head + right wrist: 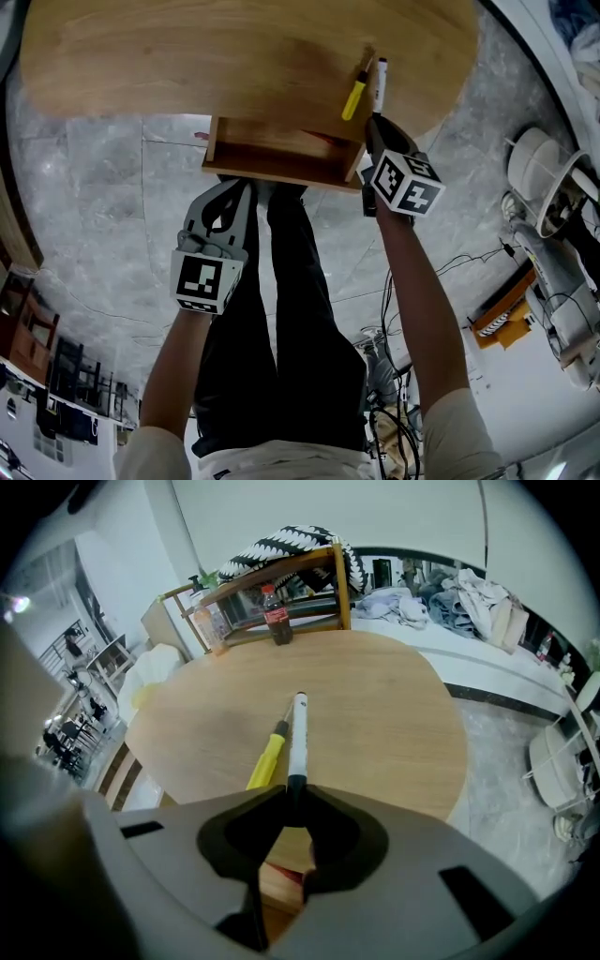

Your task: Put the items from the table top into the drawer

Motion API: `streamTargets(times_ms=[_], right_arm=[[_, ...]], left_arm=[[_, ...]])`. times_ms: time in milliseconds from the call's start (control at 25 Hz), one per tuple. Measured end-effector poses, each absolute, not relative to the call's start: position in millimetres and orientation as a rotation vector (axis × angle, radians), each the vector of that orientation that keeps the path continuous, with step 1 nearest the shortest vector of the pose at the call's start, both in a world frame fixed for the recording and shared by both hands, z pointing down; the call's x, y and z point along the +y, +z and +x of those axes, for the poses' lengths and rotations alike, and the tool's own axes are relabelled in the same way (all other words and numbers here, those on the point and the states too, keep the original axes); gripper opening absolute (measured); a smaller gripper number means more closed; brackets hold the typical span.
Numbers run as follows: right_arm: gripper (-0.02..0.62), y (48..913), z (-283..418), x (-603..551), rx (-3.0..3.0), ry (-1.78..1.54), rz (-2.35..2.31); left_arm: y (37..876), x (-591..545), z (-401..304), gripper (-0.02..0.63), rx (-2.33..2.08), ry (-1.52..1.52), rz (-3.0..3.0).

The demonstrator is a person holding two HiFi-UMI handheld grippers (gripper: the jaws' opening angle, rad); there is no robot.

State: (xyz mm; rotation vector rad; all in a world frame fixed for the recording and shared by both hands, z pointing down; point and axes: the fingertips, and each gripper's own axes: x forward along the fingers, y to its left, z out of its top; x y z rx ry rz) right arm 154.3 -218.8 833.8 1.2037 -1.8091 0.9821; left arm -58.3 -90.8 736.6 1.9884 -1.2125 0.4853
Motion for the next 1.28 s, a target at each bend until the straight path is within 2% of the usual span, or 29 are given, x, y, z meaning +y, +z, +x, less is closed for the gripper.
streamTargets(times_ms=[400,960,1280], right_arm=[[0.083,829,131,-179,-1.902,1.003,1.049],[0.083,827,71,-96,-2.078,0.957,0.54],[0.083,848,65,-68,-2.029,0.892,0.305]], left_arm=[[742,-83,-58,0.021,-1.236,0.496,1.978],[751,-63,-59,0.021,-1.235,0.528,1.971],[754,-55,-62,0.021,-1.245,0.524,1.95]])
